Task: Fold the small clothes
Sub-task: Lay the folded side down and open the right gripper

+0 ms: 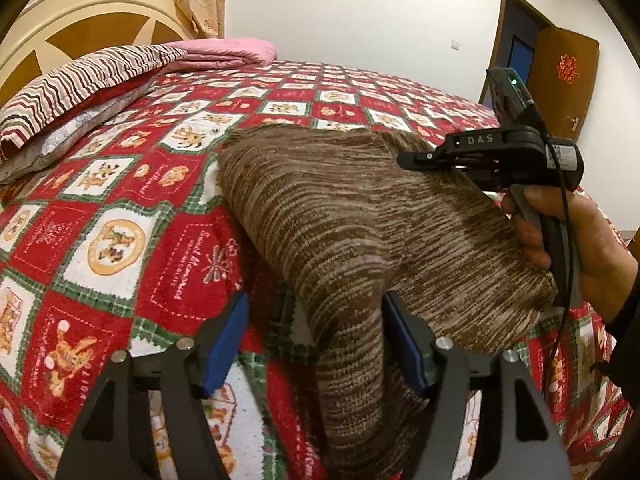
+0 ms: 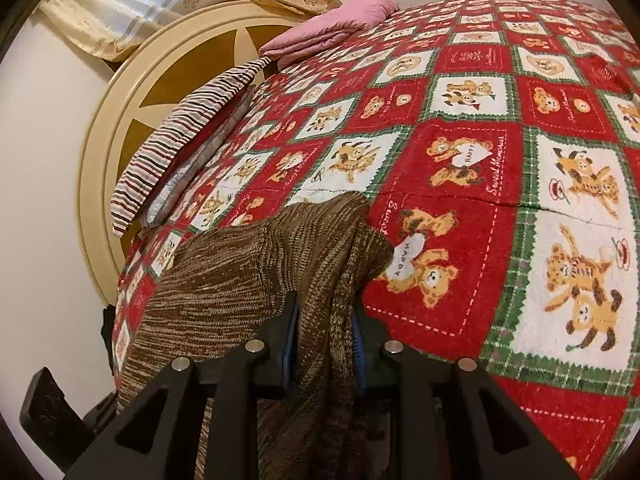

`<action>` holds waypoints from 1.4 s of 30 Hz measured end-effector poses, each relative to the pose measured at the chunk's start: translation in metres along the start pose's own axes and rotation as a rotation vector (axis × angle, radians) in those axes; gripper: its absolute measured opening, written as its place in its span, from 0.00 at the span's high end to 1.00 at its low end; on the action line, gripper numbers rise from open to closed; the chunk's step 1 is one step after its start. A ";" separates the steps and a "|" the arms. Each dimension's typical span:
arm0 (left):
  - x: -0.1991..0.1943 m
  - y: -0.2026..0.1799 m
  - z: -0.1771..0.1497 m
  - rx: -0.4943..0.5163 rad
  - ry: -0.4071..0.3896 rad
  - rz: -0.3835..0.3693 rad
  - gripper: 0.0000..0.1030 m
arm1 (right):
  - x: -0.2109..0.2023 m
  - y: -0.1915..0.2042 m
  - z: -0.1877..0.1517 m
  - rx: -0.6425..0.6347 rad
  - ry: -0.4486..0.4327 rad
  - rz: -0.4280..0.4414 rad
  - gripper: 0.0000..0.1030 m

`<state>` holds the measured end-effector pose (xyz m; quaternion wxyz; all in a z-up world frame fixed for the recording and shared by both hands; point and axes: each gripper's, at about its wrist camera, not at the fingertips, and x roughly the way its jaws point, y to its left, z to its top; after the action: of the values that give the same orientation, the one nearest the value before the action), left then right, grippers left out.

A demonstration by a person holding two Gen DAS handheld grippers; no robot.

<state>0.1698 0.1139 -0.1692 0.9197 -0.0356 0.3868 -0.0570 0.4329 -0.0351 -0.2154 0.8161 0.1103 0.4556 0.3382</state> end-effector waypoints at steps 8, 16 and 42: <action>-0.022 -0.001 0.010 0.051 -0.067 0.061 0.15 | -0.030 0.007 -0.015 -0.018 -0.028 -0.070 0.50; -0.007 0.026 0.041 0.029 -0.139 0.188 0.04 | -0.083 0.023 -0.063 -0.056 -0.066 -0.046 0.49; 0.017 0.026 0.030 0.016 -0.096 0.328 0.00 | -0.098 0.004 -0.130 -0.005 -0.072 -0.078 0.75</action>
<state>0.2051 0.1381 -0.1635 0.9343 0.0323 0.3427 0.0925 0.2896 -0.1125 -0.2213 0.8446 0.1026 0.4292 0.3032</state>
